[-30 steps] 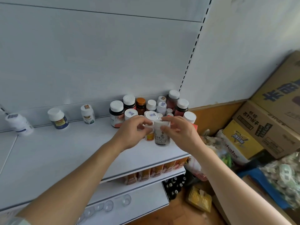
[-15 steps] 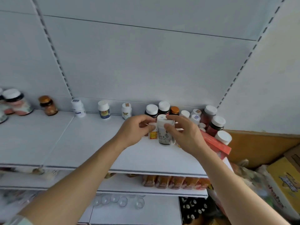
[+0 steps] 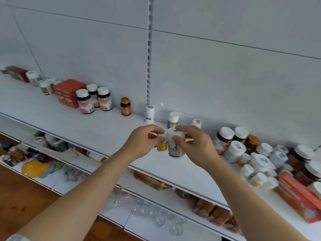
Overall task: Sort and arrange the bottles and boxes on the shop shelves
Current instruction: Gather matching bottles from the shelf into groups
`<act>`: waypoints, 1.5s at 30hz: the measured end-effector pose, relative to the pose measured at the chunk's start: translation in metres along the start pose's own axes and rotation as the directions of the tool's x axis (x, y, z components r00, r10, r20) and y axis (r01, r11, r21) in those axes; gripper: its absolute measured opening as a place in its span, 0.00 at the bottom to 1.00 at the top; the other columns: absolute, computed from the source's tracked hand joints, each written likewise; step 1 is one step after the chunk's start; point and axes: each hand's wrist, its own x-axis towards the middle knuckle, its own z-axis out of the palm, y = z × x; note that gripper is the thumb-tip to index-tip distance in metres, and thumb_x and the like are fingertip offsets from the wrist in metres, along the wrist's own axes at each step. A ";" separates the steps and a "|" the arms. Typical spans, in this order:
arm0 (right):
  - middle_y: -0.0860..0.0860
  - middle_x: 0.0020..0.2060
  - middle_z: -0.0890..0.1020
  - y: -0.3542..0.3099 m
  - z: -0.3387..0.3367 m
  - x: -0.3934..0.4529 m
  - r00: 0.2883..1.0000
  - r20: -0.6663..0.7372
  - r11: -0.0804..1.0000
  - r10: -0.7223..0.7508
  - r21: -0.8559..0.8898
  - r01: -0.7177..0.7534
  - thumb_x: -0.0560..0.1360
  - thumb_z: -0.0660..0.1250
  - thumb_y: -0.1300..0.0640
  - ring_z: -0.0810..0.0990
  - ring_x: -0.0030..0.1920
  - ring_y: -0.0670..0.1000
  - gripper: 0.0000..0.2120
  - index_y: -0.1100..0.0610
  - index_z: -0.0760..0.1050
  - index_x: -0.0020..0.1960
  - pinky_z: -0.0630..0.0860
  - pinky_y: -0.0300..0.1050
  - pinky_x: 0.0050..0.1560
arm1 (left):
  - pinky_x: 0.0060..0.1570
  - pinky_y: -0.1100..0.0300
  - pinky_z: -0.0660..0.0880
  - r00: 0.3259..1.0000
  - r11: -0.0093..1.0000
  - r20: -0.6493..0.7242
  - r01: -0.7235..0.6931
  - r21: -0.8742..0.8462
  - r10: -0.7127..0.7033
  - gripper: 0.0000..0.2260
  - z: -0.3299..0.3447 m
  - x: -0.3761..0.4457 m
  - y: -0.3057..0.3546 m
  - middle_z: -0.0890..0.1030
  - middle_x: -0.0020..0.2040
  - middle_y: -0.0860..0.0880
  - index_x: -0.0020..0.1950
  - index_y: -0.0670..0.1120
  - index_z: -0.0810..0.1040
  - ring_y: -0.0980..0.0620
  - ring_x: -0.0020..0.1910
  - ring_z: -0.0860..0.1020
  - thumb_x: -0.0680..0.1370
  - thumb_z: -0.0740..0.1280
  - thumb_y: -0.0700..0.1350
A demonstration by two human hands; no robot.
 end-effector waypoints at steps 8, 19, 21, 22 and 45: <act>0.42 0.53 0.80 -0.076 0.097 0.045 0.998 -0.018 0.998 -0.060 -0.003 0.060 0.75 0.71 0.49 0.78 0.50 0.38 0.14 0.48 0.80 0.61 0.76 0.31 0.45 | 0.47 0.53 0.81 0.998 0.999 -0.060 -0.028 -0.022 0.027 0.07 -0.124 -0.003 -0.055 0.84 0.47 0.56 0.53 0.54 0.83 0.57 0.44 0.82 0.76 0.72 0.47; 0.43 0.52 0.80 -0.127 0.202 0.095 0.999 0.035 0.999 -0.030 -0.011 0.031 0.75 0.70 0.50 0.77 0.50 0.36 0.14 0.48 0.80 0.60 0.75 0.28 0.44 | 0.50 0.58 0.79 0.996 1.000 -0.091 0.005 0.005 -0.004 0.08 -0.222 0.008 -0.125 0.81 0.47 0.62 0.55 0.52 0.82 0.61 0.50 0.79 0.76 0.71 0.47; 0.42 0.52 0.80 -0.128 0.214 0.109 0.998 0.053 1.000 -0.014 -0.008 0.015 0.75 0.70 0.49 0.77 0.50 0.36 0.14 0.47 0.79 0.60 0.76 0.30 0.44 | 0.48 0.61 0.78 0.995 1.000 -0.094 0.015 0.007 -0.014 0.08 -0.232 0.018 -0.136 0.81 0.48 0.62 0.55 0.53 0.82 0.62 0.50 0.79 0.76 0.71 0.47; 0.41 0.51 0.80 -0.129 0.220 0.116 0.998 0.059 1.000 -0.013 -0.002 0.014 0.75 0.70 0.50 0.77 0.50 0.35 0.13 0.47 0.79 0.60 0.76 0.30 0.44 | 0.47 0.63 0.77 0.995 1.000 -0.094 0.019 0.017 -0.018 0.08 -0.237 0.023 -0.140 0.81 0.48 0.62 0.55 0.54 0.82 0.63 0.50 0.79 0.76 0.71 0.47; 0.40 0.52 0.82 -0.248 0.459 0.271 0.968 0.161 0.980 -0.193 0.072 0.183 0.73 0.74 0.51 0.78 0.50 0.40 0.14 0.48 0.81 0.58 0.73 0.27 0.48 | 0.47 0.52 0.82 0.959 0.994 -0.260 0.106 -0.032 -0.111 0.07 -0.485 0.062 -0.281 0.83 0.46 0.59 0.51 0.55 0.84 0.58 0.47 0.81 0.76 0.72 0.45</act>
